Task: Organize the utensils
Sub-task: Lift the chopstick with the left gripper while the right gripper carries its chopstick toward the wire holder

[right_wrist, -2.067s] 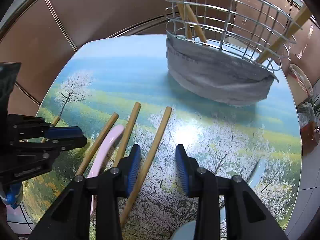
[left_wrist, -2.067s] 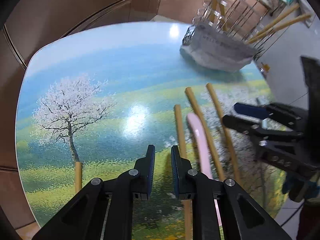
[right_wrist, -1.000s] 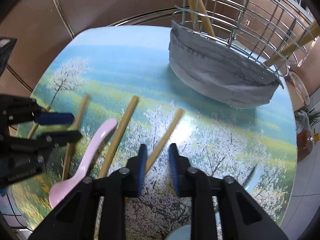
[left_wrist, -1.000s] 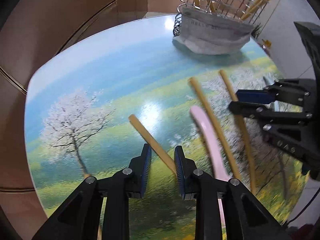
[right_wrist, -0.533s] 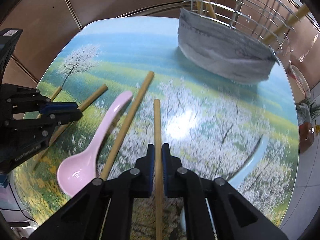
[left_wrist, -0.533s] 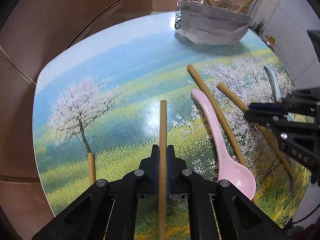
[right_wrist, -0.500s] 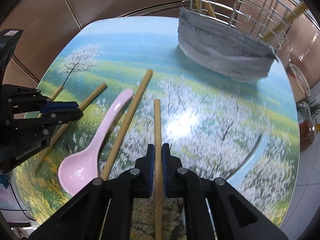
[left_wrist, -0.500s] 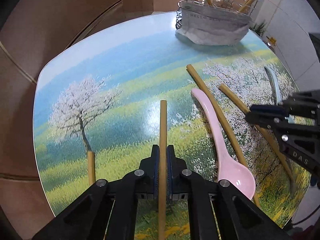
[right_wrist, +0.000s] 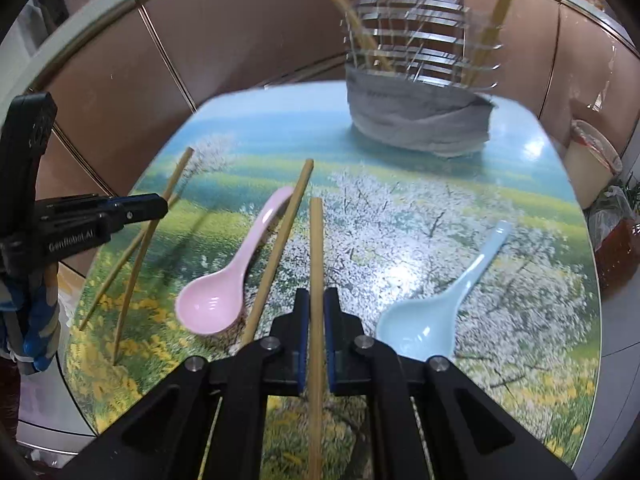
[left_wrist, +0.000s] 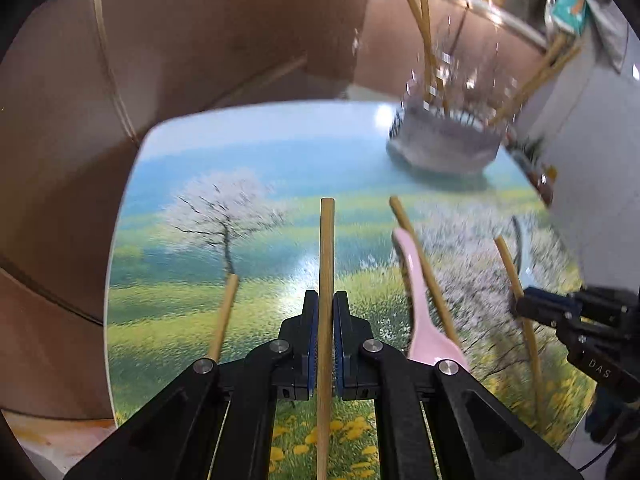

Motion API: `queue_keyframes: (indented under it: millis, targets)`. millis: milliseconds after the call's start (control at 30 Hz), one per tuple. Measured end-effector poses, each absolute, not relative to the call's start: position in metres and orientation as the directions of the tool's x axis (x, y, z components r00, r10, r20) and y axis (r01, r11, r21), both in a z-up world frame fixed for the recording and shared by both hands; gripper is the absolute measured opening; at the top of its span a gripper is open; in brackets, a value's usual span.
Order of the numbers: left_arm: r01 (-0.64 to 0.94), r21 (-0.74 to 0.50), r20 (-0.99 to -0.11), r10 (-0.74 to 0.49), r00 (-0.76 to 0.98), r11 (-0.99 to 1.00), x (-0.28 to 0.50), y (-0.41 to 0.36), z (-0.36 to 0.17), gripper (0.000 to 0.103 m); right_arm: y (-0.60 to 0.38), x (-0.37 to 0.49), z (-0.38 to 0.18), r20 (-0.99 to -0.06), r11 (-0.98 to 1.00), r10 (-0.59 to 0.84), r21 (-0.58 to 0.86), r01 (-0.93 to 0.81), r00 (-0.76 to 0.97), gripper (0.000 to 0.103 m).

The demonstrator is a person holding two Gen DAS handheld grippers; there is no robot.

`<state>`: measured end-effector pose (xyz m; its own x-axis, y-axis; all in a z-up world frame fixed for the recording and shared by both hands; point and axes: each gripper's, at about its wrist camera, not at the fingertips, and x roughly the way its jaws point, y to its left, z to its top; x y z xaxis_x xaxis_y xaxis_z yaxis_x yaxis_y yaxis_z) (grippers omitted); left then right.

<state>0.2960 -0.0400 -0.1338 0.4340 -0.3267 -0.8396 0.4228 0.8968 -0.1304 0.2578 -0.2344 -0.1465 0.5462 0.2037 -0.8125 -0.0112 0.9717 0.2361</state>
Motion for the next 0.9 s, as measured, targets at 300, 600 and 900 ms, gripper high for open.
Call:
queue_keyframes:
  millis: [300, 600, 900]
  targets:
    - [0.397, -0.173, -0.781, -0.371, 0.502, 0.901, 0.278, -0.033, -0.105, 0.007, -0.248, 0.223, -0.118, -0.734, 0.961, 0.21, 0.277, 0.002, 0.646, 0.006]
    - [0.429, -0.216, -0.703, -0.445, 0.555, 0.877, 0.258, -0.04, -0.064, 0.007, -0.251, 0.206, -0.081, -0.637, 0.954, 0.205, 0.299, -0.006, 0.743, 0.006]
    - [0.474, -0.226, -0.623, -0.501, 0.601, 0.851, 0.26, -0.054, -0.016, 0.007, -0.258, 0.206, -0.03, -0.532, 0.949, 0.206, 0.313, -0.035, 0.821, 0.006]
